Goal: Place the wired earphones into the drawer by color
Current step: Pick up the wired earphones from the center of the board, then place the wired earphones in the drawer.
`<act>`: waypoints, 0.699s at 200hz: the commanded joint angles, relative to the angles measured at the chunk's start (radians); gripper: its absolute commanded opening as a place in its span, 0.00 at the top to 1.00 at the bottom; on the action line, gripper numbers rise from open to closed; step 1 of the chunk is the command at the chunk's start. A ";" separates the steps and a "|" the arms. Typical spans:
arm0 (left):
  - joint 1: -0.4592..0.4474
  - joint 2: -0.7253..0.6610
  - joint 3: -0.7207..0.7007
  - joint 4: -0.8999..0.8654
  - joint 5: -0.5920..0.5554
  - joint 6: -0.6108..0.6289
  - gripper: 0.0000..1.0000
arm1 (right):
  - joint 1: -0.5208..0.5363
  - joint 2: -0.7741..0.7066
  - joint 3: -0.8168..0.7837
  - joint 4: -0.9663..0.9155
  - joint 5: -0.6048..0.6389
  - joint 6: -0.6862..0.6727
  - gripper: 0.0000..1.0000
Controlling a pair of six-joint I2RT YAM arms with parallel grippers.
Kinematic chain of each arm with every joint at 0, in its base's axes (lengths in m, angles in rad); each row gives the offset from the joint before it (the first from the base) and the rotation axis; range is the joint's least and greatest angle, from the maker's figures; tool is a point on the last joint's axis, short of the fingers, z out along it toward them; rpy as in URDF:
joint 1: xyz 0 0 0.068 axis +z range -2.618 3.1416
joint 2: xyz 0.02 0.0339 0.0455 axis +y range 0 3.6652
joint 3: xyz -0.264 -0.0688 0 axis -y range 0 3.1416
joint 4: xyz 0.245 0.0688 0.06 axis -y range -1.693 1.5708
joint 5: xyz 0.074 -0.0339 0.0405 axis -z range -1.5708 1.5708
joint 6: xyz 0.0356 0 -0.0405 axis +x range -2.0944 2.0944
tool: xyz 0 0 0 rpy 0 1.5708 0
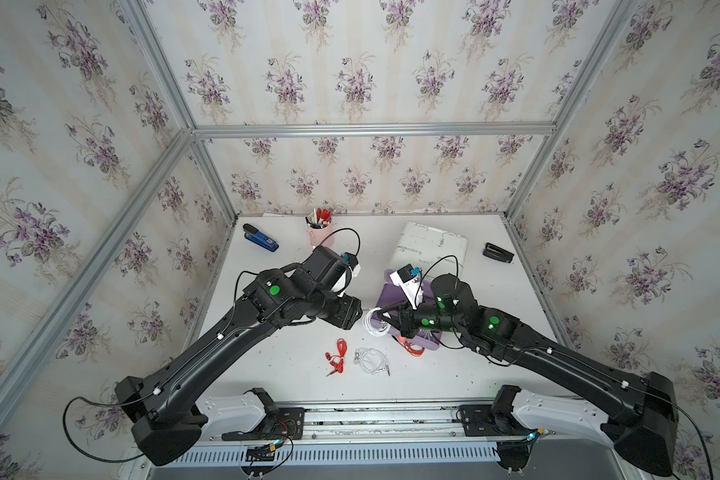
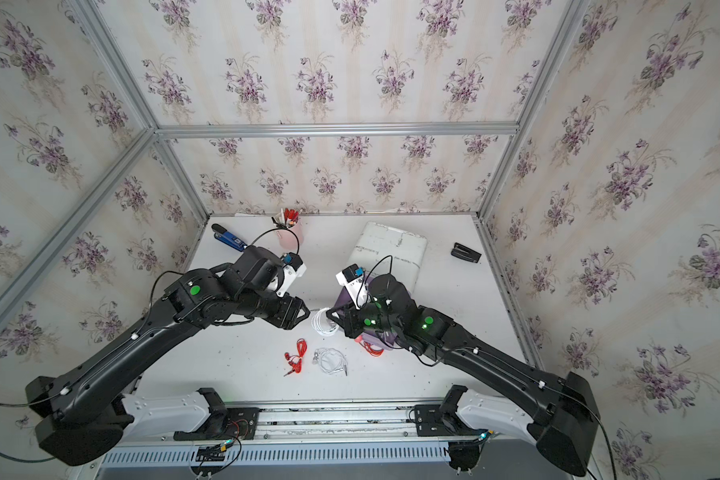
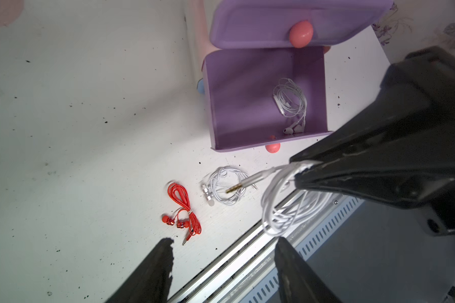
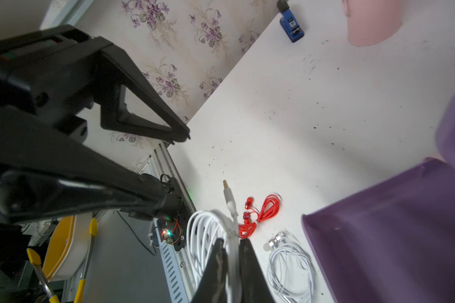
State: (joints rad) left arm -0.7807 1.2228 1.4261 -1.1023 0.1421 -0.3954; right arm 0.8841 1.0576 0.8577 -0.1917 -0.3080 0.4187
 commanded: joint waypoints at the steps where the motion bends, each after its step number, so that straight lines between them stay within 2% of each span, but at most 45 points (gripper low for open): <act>1: 0.003 -0.018 -0.012 0.016 -0.042 -0.008 0.34 | -0.026 -0.042 0.001 -0.114 0.094 -0.025 0.98; 50: 0.007 -0.019 -0.051 0.035 -0.038 -0.016 0.33 | -0.113 -0.105 -0.043 -0.201 0.141 -0.051 0.98; 140: 0.017 -0.012 -0.080 0.065 -0.063 -0.014 0.34 | -0.135 -0.045 -0.108 -0.158 0.197 -0.077 0.98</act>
State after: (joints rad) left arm -0.7712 1.2072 1.3479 -1.0546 0.0956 -0.4114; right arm 0.7544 1.0073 0.7559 -0.3702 -0.1364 0.3561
